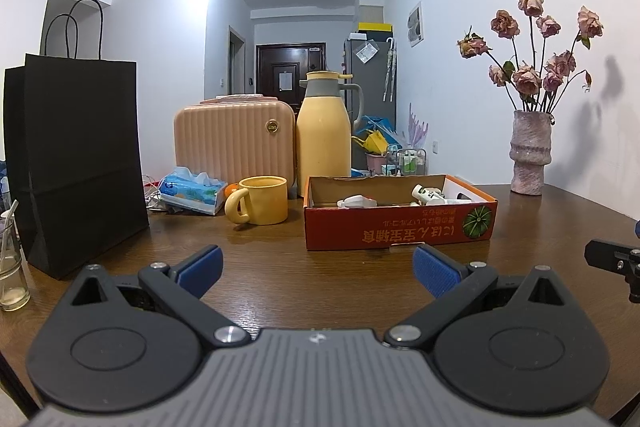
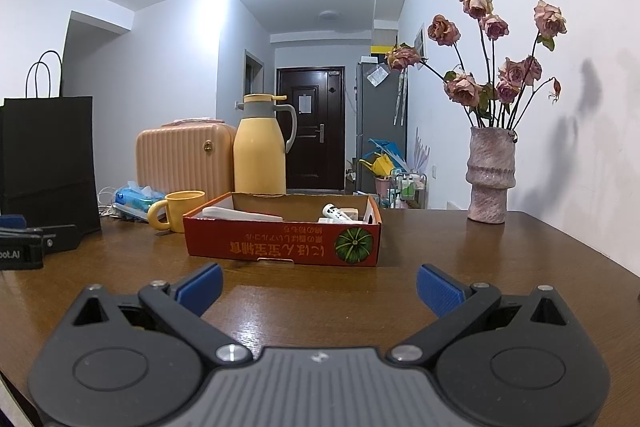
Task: Organize rigid objects
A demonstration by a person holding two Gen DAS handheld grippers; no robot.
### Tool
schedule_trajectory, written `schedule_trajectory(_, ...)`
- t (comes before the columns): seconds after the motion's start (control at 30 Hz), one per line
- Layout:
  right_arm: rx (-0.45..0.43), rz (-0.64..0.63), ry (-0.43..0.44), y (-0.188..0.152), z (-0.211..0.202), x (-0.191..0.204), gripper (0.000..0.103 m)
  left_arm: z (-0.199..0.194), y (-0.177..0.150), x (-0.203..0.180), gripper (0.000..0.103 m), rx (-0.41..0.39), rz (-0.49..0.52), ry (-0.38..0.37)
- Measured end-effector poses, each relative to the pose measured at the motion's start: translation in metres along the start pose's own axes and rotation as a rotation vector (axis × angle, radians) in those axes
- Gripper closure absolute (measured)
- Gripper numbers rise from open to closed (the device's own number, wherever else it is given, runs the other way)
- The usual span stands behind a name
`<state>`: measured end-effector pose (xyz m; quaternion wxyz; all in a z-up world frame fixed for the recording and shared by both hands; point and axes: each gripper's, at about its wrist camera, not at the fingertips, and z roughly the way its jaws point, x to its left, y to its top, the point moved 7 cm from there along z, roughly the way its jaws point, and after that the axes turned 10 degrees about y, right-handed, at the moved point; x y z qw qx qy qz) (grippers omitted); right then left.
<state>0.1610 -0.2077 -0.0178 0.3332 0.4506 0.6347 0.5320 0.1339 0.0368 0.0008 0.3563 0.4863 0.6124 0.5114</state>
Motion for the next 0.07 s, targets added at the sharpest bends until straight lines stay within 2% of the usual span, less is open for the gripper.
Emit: schedule_trajectory(0.07,0.001,0.000,0.001,-0.0009,0.0005,-0.0003,0.000,0.0004,0.0002,0.0002,0.000,0.001,-0.002,-0.003)
